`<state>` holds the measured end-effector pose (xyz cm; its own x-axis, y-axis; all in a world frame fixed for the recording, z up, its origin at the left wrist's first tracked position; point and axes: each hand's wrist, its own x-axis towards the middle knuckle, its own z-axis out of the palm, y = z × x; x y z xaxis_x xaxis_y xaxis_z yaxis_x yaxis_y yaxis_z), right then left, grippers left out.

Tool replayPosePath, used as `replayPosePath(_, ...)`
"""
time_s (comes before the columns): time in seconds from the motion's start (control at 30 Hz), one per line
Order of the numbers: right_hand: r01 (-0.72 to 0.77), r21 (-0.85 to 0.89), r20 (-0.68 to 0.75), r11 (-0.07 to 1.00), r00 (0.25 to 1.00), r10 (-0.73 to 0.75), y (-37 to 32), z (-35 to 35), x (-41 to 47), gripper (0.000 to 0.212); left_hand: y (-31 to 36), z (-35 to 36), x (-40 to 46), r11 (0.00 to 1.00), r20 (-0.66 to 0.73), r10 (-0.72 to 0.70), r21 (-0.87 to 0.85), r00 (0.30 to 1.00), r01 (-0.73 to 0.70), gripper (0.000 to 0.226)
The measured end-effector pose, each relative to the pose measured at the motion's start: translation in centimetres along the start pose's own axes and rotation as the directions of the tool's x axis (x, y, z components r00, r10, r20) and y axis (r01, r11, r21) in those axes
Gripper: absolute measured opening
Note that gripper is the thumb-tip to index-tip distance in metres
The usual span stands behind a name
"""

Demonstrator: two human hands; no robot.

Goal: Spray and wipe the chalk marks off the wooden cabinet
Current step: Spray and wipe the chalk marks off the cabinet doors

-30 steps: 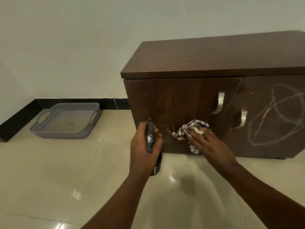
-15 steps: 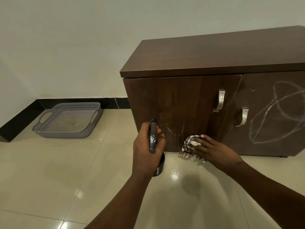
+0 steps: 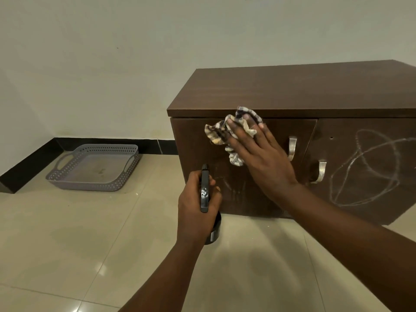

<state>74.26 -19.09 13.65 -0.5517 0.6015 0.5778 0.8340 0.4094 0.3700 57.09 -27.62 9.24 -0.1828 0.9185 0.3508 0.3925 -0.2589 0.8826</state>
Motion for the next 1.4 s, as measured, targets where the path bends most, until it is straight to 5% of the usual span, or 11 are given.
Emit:
replayPosePath(0.27,0.207,0.112,0.254,0.972,0.940,-0.229,-3.6,6.4,-5.7,0.092,-1.6,-1.3,0.6,0.999,-0.007,-0.035,-0.014,0.999,0.035,0.021)
replayPosePath(0.5,0.119,0.255,0.488,0.960,0.841,-0.233,-5.0,11.2,-9.9,0.064,-3.1,-2.2,0.8,0.997,0.012,-0.076,0.004,0.997,0.076,0.021)
replayPosePath(0.73,0.387,0.137,0.366,0.912,0.836,-0.410,-2.9,8.4,-6.1,0.071,-2.9,-2.8,1.2,0.998,-0.025,-0.055,0.033,0.998,0.056,0.019)
replayPosePath(0.87,0.263,0.120,0.198,0.957,0.938,-0.283,-2.7,4.3,-1.8,0.089,-2.7,-3.1,1.0,0.997,-0.039,-0.053,0.050,0.998,0.055,0.019)
replayPosePath(1.07,0.104,0.079,0.007,0.991,0.994,-0.105,-3.3,1.1,3.4,0.060,-2.7,-3.9,0.9,0.993,-0.061,-0.047,0.101,0.997,0.053,0.019)
replayPosePath(1.23,0.174,0.095,0.074,0.980,0.981,-0.181,-5.2,3.4,2.6,0.072,-2.7,-4.9,1.0,0.992,-0.082,-0.052,0.111,0.995,0.061,0.019)
replayPosePath(1.4,0.285,0.232,0.402,0.930,0.843,-0.358,-9.8,8.3,-0.8,0.070,-3.0,-5.6,0.9,0.992,-0.086,-0.074,0.095,0.993,0.083,0.022)
